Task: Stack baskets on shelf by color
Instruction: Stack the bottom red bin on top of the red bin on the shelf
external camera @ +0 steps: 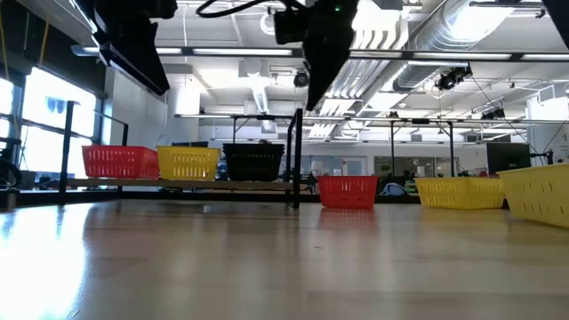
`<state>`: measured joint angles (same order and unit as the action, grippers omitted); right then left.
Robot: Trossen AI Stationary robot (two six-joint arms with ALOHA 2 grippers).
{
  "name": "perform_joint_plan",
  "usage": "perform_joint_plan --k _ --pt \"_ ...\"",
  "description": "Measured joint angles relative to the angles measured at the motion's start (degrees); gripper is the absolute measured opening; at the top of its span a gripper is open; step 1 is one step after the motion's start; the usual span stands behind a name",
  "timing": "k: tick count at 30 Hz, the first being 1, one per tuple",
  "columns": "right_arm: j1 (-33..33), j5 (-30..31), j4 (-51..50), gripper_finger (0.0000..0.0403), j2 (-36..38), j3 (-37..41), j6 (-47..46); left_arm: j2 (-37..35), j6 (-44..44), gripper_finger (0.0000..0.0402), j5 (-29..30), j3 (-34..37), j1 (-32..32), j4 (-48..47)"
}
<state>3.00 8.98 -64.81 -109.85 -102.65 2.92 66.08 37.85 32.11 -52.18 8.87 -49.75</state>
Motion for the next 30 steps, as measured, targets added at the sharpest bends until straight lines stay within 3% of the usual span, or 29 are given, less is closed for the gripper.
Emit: perform_joint_plan --k 10,22,30 --pt "-6.01 5.61 2.28 0.0099 12.92 15.28 -16.64 0.00 1.00 0.0158 -0.18 0.00 2.98 -0.07" --pt "-16.73 4.37 2.31 0.0099 28.96 30.54 -49.21 0.00 2.05 0.0158 -1.94 0.00 3.71 -0.17" --pt "-27.11 0.88 1.53 0.0099 33.33 37.64 -71.35 0.00 2.05 0.0158 -2.22 0.00 3.71 -0.18"
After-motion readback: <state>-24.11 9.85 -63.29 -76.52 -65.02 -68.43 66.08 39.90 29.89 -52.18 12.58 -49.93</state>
